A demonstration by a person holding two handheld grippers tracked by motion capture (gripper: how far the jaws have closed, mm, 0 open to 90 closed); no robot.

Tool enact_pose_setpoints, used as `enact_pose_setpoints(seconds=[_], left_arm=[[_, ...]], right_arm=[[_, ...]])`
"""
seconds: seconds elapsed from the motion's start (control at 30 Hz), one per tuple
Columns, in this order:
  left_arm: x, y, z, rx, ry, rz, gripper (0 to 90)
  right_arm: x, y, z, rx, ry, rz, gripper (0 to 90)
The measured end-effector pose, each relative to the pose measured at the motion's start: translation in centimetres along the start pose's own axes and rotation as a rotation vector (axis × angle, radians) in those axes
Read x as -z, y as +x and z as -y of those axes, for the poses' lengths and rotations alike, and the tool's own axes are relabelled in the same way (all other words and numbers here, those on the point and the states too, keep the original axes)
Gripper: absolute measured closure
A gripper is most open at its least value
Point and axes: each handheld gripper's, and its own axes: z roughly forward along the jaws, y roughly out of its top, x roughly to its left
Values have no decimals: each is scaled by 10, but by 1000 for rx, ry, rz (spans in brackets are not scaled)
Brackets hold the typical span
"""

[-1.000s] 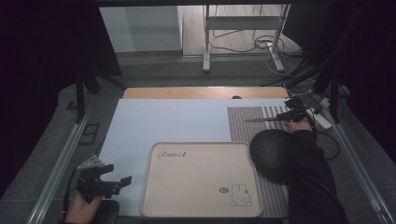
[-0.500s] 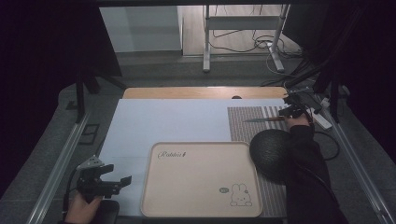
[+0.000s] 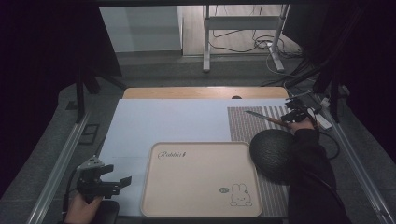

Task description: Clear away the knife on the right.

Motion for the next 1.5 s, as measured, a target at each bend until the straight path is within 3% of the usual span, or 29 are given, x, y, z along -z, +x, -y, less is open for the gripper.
enact_pose_setpoints(seconds=[0.5, 0.7, 0.8, 0.9, 1.0, 1.13, 1.37, 1.5], left_arm=[[0, -1, 0, -3, 2, -2, 42], [0, 0, 0, -3, 1, -1, 42], [0, 0, 0, -3, 0, -1, 42], [0, 0, 0, -3, 1, -1, 42], [0, 0, 0, -4, 0, -1, 42], [0, -1, 0, -5, 1, -2, 42], [0, -1, 0, -7, 2, -2, 43], [0, -1, 0, -7, 2, -2, 43]], right_arm=[[10, 10, 12, 38, 54, -69, 897], [11, 10, 12, 35, 54, -73, 896], [15, 10, 9, 26, 28, -68, 891], [20, 10, 6, 10, -9, -51, 745], [22, 12, 3, -7, -28, -59, 529], [20, 17, -1, 9, -37, -43, 280], [12, 27, -7, 46, -49, -29, 14], [6, 33, -9, 85, -20, -31, 0]])
